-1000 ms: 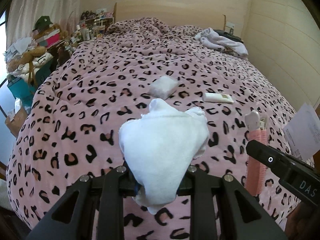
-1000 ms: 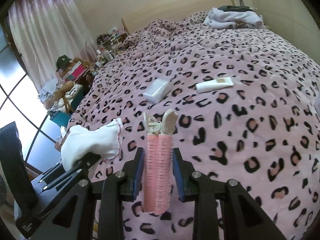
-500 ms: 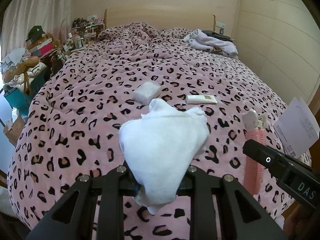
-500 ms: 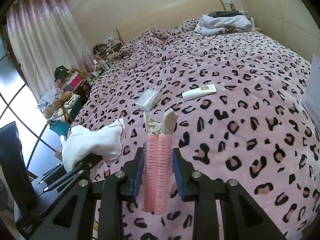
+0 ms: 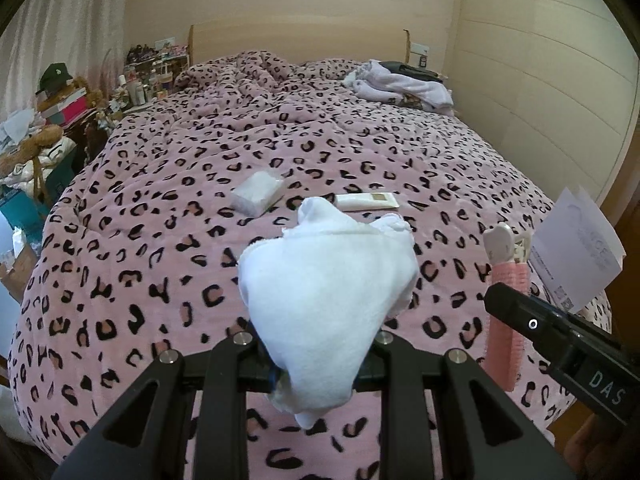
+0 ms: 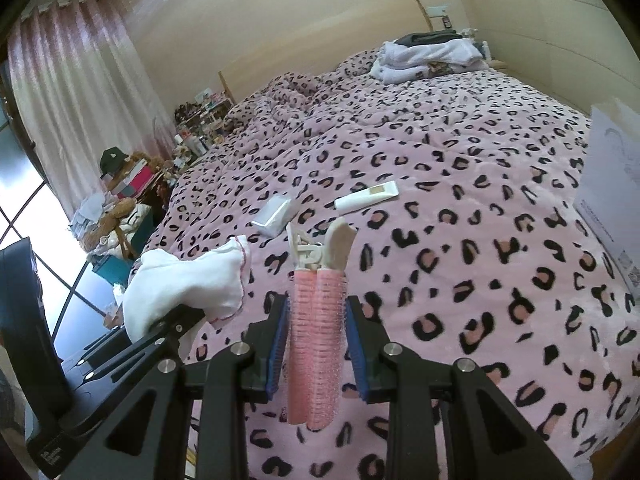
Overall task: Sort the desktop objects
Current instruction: 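Carry white cloth in left tool while right tool carries roller to paper bag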
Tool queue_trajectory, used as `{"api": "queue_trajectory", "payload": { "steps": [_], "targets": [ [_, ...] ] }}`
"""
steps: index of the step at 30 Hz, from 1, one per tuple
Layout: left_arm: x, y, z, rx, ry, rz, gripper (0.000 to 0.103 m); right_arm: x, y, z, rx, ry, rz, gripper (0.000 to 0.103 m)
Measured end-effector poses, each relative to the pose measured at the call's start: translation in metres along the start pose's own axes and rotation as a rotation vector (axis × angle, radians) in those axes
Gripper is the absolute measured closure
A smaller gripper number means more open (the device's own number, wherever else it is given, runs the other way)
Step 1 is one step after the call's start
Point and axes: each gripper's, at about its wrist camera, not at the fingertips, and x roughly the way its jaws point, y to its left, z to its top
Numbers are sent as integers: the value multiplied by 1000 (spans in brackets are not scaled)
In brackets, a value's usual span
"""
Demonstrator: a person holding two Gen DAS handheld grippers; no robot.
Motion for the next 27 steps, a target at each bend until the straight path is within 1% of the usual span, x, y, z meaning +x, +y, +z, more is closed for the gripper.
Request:
{"api": "queue_trajectory", "payload": {
  "steps": [27],
  "targets": [
    [25,-102,10,105,27,-114,79,-39,-93,8,101,-51,-109,75]
  ]
}}
